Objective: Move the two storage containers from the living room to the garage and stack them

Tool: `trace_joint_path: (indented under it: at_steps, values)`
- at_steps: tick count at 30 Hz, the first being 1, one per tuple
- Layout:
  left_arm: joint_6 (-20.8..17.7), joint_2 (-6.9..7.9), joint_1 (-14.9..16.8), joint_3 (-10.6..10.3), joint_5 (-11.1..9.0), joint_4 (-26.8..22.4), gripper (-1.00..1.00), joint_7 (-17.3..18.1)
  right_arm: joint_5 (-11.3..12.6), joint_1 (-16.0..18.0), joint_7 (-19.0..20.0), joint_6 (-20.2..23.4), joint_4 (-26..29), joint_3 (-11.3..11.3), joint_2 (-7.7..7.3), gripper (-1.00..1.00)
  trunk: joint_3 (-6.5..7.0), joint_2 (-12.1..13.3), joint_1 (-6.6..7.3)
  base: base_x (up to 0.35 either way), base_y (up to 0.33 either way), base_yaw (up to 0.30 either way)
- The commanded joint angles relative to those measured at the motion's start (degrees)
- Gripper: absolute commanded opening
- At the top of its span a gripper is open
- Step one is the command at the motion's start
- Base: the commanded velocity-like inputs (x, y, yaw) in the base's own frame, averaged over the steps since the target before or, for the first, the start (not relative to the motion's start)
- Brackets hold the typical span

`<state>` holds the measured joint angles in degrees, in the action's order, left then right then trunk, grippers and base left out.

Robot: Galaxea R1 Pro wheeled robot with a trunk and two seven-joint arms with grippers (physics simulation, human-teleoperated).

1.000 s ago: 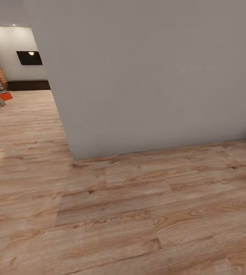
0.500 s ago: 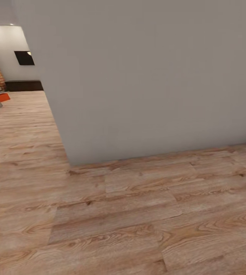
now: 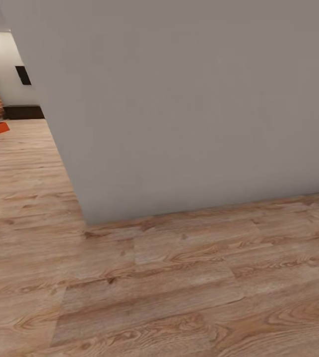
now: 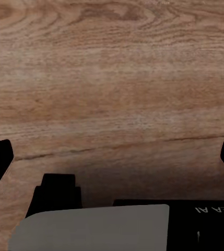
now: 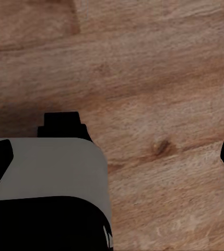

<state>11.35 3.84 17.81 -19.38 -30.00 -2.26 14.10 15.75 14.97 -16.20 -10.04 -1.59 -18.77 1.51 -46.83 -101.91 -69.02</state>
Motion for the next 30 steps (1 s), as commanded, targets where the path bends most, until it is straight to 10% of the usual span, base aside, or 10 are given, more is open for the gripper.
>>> trace_joint_path:
  at_steps: [1,13,30]
  values:
    - [0.16,0.0,0.04,-0.48,-0.59,0.06,1.0,0.23,0.57,0.06,-0.06,-0.36,-0.06,-0.48,0.04,1.0,-0.05,-0.02,-0.03,0.342,0.0,0.0]
    - [0.16,-0.05,0.04,-0.48,-0.59,0.06,1.0,0.23,0.37,0.06,-0.08,-0.42,16.56,-0.54,-0.07,1.0,-0.05,-0.02,-0.03,0.342,0.0,0.0]
    - [0.16,0.1,0.04,-0.48,-0.59,0.06,1.0,0.23,0.34,0.06,-0.06,-0.51,16.65,-0.57,-0.12,1.0,-0.15,-0.02,-0.03,0.276,0.162,0.189]
